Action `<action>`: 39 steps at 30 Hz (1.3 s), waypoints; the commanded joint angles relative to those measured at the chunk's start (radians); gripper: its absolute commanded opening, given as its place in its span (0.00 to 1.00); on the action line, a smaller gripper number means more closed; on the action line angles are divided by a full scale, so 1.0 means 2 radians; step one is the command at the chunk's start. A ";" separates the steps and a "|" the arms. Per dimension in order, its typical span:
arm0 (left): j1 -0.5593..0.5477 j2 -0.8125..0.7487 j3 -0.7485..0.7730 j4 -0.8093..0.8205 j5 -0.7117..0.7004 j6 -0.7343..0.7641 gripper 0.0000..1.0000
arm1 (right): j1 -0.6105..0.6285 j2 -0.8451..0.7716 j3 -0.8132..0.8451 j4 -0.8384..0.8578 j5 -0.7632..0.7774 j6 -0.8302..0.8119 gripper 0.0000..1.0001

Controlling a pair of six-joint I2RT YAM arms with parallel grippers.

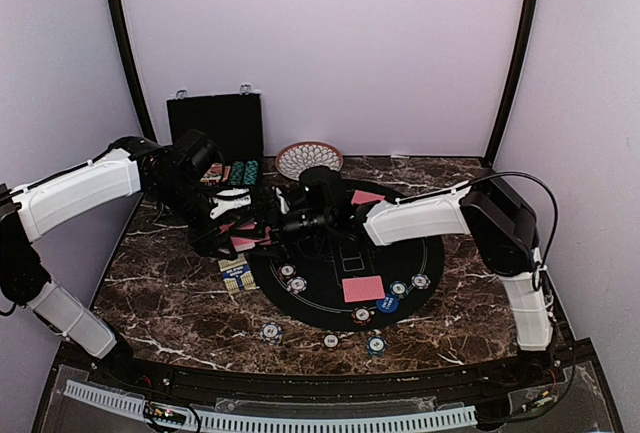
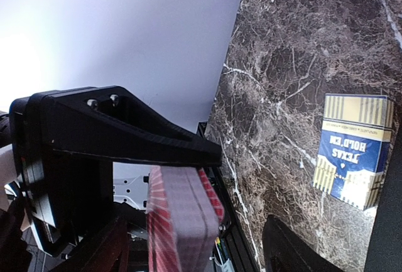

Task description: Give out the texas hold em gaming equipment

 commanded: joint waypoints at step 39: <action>-0.001 -0.023 -0.005 0.002 0.004 0.003 0.00 | -0.034 -0.090 -0.063 -0.021 -0.017 -0.028 0.39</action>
